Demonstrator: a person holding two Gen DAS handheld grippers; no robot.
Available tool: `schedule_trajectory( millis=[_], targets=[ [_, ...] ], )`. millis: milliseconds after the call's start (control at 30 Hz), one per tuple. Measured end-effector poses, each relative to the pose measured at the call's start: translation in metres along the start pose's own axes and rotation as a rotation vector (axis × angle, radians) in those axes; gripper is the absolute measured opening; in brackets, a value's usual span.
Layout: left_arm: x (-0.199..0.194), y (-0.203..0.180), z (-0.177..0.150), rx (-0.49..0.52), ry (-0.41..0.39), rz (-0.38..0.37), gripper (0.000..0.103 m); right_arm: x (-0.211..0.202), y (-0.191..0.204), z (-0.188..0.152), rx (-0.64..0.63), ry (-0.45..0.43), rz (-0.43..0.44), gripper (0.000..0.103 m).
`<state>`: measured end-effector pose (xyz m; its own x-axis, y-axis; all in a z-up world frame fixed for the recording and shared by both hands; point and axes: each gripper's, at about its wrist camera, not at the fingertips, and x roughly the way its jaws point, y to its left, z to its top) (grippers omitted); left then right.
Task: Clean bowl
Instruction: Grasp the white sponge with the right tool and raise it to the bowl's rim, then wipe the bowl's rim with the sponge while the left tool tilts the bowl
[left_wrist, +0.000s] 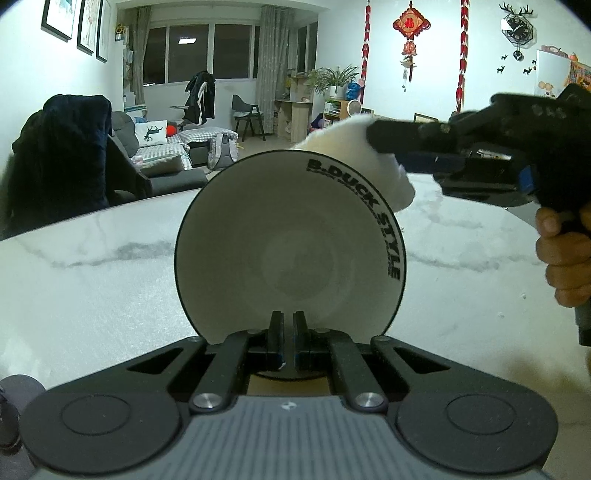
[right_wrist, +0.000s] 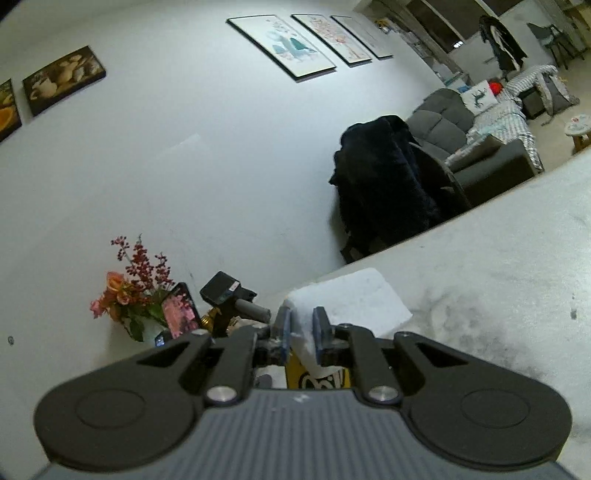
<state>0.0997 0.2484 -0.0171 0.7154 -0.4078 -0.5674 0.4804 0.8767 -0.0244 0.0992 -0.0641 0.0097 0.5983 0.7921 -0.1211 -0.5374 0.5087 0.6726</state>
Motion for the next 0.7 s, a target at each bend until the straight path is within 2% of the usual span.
schedule_trajectory(
  millis=[167,333,567,700],
  targets=[
    [0.0,-0.003,0.0,0.008,-0.003,0.008,0.004,-0.002,-0.006,-0.005,0.001,0.003,-0.027,0.014],
    [0.001,-0.003,-0.001,0.011,-0.002,0.011,0.004,0.001,-0.019,-0.005,0.054,0.013,-0.072,0.014],
    [0.0,-0.002,-0.001,0.009,0.0,0.016,0.004,-0.003,-0.006,-0.004,0.035,0.001,-0.007,0.014],
    [0.0,-0.001,0.0,0.01,-0.003,0.016,0.004,0.001,-0.013,-0.005,0.048,0.001,-0.031,0.014]
  ],
)
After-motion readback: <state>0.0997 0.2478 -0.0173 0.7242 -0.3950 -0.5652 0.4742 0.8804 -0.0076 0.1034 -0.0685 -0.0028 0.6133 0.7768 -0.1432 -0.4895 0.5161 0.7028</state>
